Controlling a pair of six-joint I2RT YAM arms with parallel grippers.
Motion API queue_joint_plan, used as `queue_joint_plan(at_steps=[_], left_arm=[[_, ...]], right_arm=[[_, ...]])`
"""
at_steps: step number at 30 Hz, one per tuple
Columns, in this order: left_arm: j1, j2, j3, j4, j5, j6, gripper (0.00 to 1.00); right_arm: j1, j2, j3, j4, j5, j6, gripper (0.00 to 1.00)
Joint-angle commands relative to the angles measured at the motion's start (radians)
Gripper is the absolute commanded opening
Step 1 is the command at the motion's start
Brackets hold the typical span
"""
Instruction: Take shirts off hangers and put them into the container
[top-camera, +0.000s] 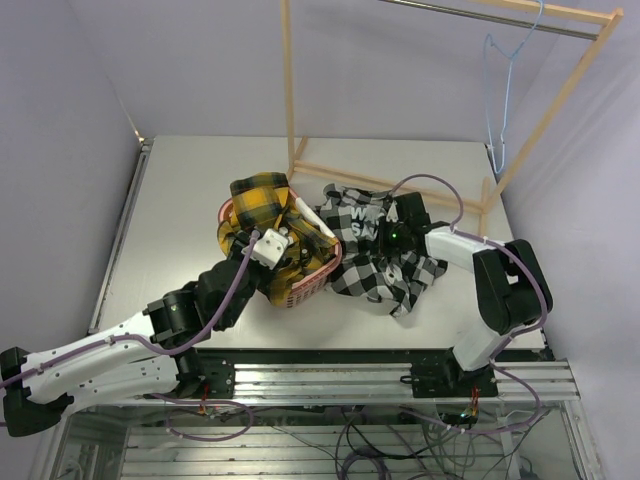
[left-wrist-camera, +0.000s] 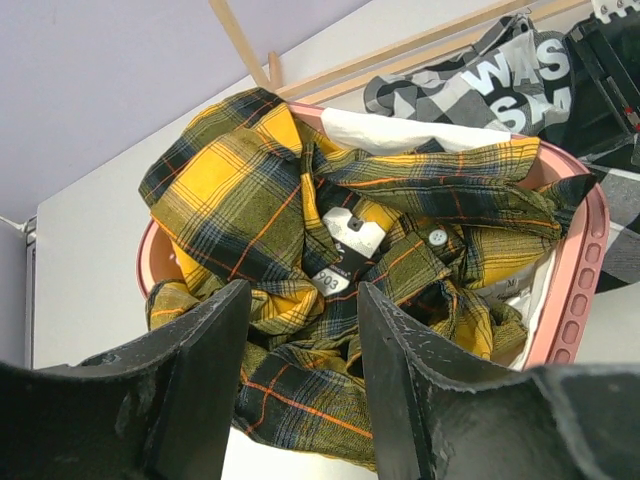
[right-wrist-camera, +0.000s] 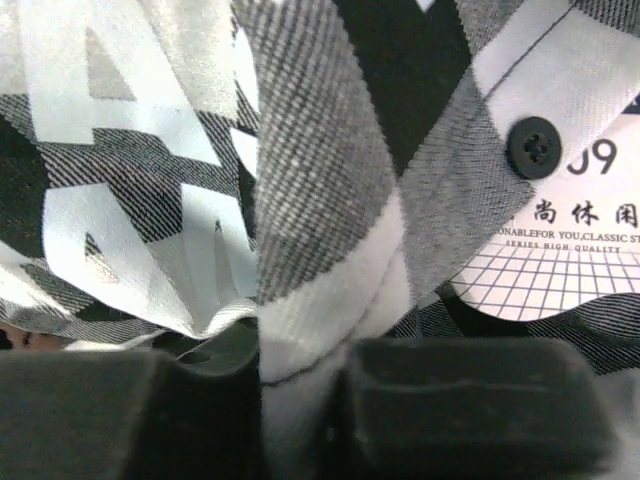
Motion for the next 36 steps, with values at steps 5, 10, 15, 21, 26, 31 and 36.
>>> queue_joint_plan(at_steps=[5,10,15,21,26,31,36], left_arm=[[-0.001,-0.006,0.020,0.007,0.025,-0.016,0.57],[0.000,0.001,0.027,0.001,0.031,-0.020,0.55],[0.001,0.002,0.034,-0.015,0.002,-0.035,0.53],[0.000,-0.007,0.028,-0.009,0.009,-0.036,0.53],[0.001,0.007,0.032,-0.010,0.000,-0.031,0.53],[0.001,-0.006,0.028,-0.007,-0.017,-0.030,0.53],[0.001,-0.055,0.017,0.009,-0.047,-0.031,0.53]], right_arm=[[-0.017,-0.071,0.168,-0.090,-0.050,-0.037,0.00],[0.039,-0.177,0.355,-0.211,0.061,-0.060,0.00],[0.126,-0.229,0.595,-0.307,0.227,-0.100,0.00],[0.151,-0.225,0.817,-0.316,0.231,-0.136,0.00],[0.248,-0.160,1.030,-0.327,0.239,-0.190,0.00],[0.330,-0.068,1.270,-0.354,0.254,-0.248,0.00],[0.458,-0.022,1.418,-0.373,0.315,-0.308,0.00]])
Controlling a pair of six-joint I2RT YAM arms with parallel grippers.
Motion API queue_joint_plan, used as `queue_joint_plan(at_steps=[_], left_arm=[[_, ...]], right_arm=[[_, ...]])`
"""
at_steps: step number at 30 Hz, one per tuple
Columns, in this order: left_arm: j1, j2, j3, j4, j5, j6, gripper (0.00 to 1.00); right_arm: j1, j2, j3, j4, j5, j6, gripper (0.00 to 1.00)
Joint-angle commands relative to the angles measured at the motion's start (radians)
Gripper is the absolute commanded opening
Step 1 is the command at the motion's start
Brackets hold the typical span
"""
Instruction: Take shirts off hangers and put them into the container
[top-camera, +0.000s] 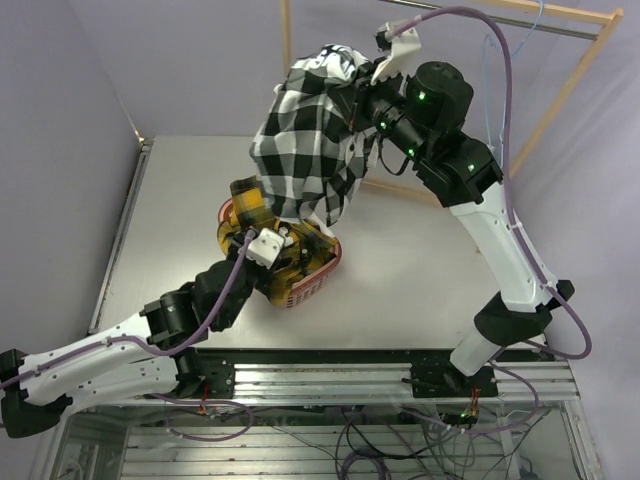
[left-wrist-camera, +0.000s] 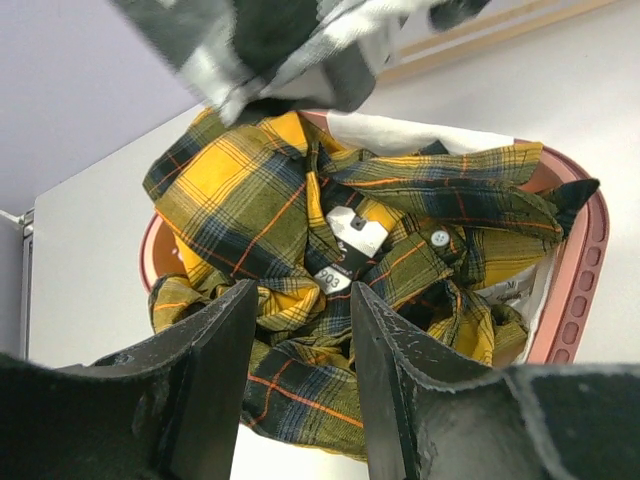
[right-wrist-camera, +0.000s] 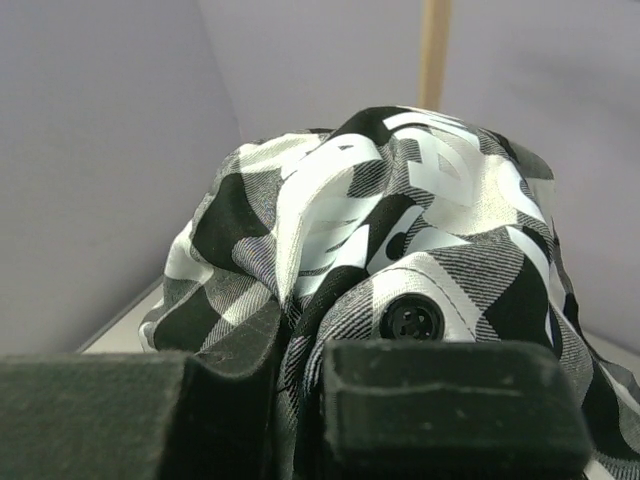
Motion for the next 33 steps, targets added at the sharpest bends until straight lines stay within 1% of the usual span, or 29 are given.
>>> queue_joint_plan(at_steps=[1,5,8,11,15,20,23,28,31,33], left_arm=[[0.001,-0.065,0.011,0.029,-0.048,-0.007,0.53],[0.001,-0.152,-0.010,0.064,-0.094,-0.005,0.52],[0.002,-0.222,-0.029,0.090,-0.126,-0.003,0.51],[0.002,-0.291,-0.044,0.110,-0.174,-0.005,0.50],[0.004,-0.400,-0.066,0.147,-0.274,-0.010,0.51],[0.007,-0.507,-0.094,0.180,-0.345,-0.008,0.51],[0.010,-0.517,-0.095,0.179,-0.351,-0.012,0.50],[0.017,-0.473,-0.076,0.154,-0.353,-0.028,0.50],[0.024,-0.461,-0.071,0.144,-0.350,-0.040,0.51],[0.028,-0.470,-0.073,0.143,-0.346,-0.045,0.50]], right_arm=[[0.112,0.000,0.090,0.033,0.075,-0.091,0.00],[0.198,-0.040,0.064,0.082,0.141,-0.146,0.00],[0.232,-0.054,0.075,0.100,0.167,-0.169,0.00],[0.257,-0.050,0.111,0.094,0.166,-0.185,0.00],[0.297,-0.050,0.163,0.085,0.166,-0.206,0.00],[0.318,-0.077,0.214,0.096,0.134,-0.218,0.00],[0.320,-0.106,0.225,0.112,0.062,-0.198,0.00],[0.320,-0.167,0.182,0.142,-0.015,-0.154,0.00],[0.320,-0.193,0.117,0.131,-0.024,-0.140,0.00],[0.320,-0.216,0.038,0.130,-0.021,-0.133,0.00]])
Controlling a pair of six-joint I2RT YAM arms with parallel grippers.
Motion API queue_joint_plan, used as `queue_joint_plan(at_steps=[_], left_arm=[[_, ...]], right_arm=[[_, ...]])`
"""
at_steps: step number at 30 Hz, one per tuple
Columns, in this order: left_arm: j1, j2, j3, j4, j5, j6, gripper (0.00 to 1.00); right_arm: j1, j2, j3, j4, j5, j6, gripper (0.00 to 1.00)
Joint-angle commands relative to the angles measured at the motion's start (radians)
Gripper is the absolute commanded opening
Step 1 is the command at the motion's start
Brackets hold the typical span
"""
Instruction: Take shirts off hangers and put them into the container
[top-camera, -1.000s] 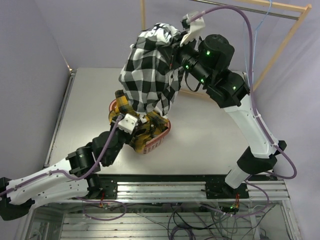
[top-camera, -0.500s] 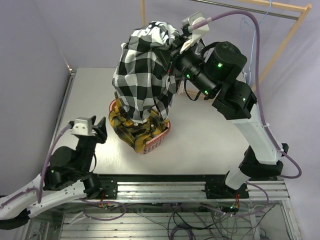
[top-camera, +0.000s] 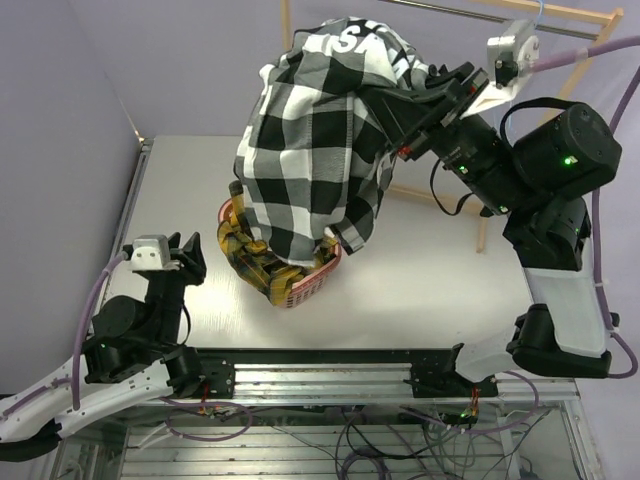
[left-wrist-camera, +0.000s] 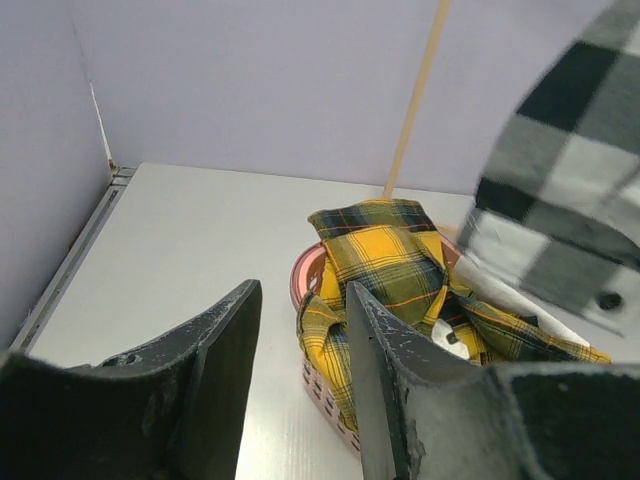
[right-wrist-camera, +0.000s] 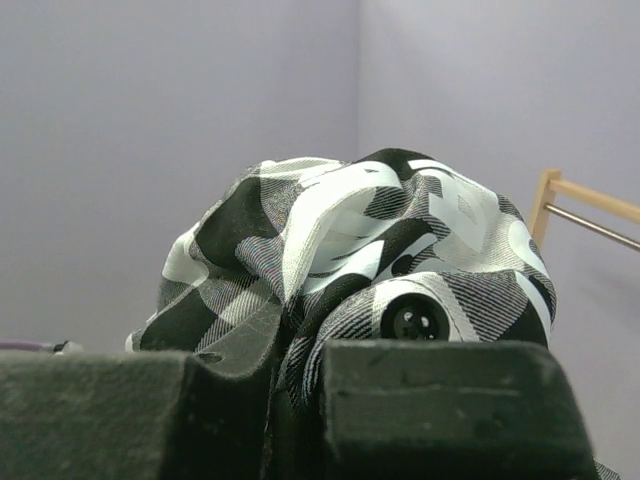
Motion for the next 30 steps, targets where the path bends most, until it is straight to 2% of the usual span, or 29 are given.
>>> queue_joint_plan(at_steps=[1,8,13,20,30], left_arm=[[0.013,-0.010,0.007,0.003,-0.018,-0.025,0.50],[0.015,-0.023,0.004,0.005,-0.030,-0.021,0.51],[0.016,0.002,0.008,0.002,-0.021,-0.019,0.50],[0.018,0.008,0.012,-0.008,-0.020,-0.024,0.50],[0.018,0.013,0.010,-0.006,-0.012,-0.024,0.50]], right_arm=[[0.004,-0.038,-0.136,0.052,-0.034,0.026,0.00],[0.004,-0.066,-0.376,0.081,0.021,0.033,0.00],[0.004,0.013,-0.352,0.038,0.080,-0.001,0.00],[0.003,0.155,-0.290,-0.007,0.302,-0.094,0.00],[0.004,0.170,-0.503,0.051,0.199,-0.043,0.00]])
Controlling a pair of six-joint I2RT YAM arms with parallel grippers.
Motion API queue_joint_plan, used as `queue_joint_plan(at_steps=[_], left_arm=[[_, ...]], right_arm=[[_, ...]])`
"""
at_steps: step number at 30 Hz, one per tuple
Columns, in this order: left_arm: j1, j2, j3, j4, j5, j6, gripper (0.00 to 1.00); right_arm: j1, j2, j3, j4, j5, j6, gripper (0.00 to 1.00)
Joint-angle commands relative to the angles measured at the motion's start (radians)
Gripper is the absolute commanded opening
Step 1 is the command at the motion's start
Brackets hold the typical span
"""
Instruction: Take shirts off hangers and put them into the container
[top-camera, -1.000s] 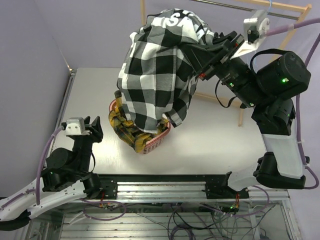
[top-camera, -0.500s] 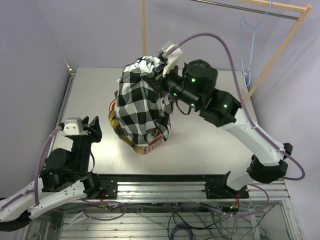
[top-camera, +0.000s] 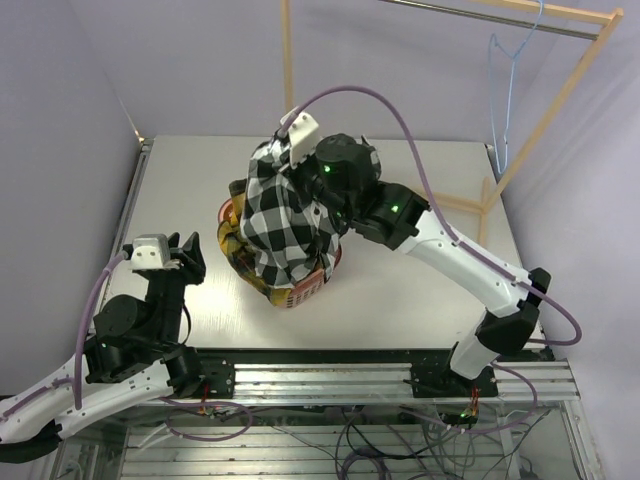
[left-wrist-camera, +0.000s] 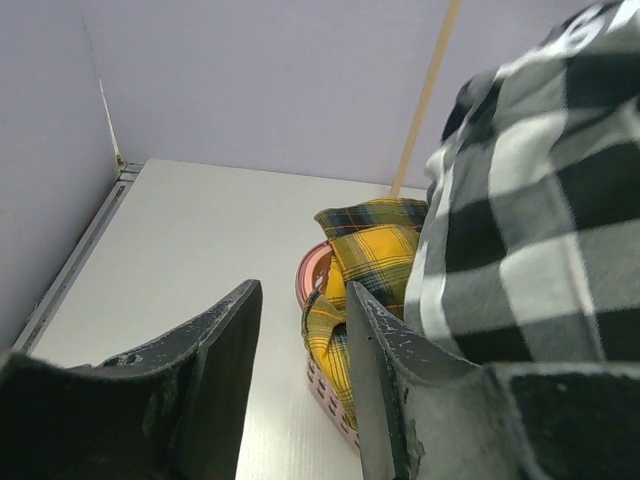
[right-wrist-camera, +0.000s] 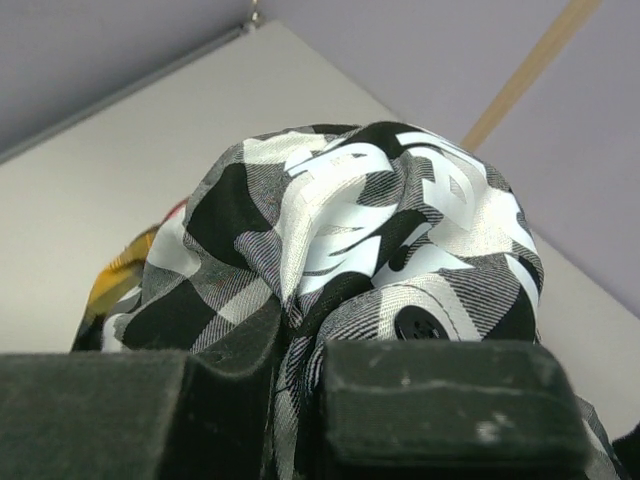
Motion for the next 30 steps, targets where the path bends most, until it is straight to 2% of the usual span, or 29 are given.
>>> queue_joint_plan(at_steps=[1,10,16,30], left_arm=[[0.006,0.006,0.011,0.001,-0.002,-0.010,0.50],[0.010,0.006,0.010,0.004,-0.004,-0.008,0.50],[0.010,0.002,0.008,0.006,-0.004,-0.007,0.50],[0.012,0.012,0.010,0.001,0.000,-0.010,0.50]], right_arm=[[0.003,-0.014,-0.098,0.081,-0.071,0.036,0.00],[0.004,0.052,-0.264,0.157,-0.327,0.170,0.00],[0.004,0.125,-0.330,0.201,-0.442,0.227,0.00],[0.004,0.348,-0.372,0.150,-0.498,0.290,0.00]])
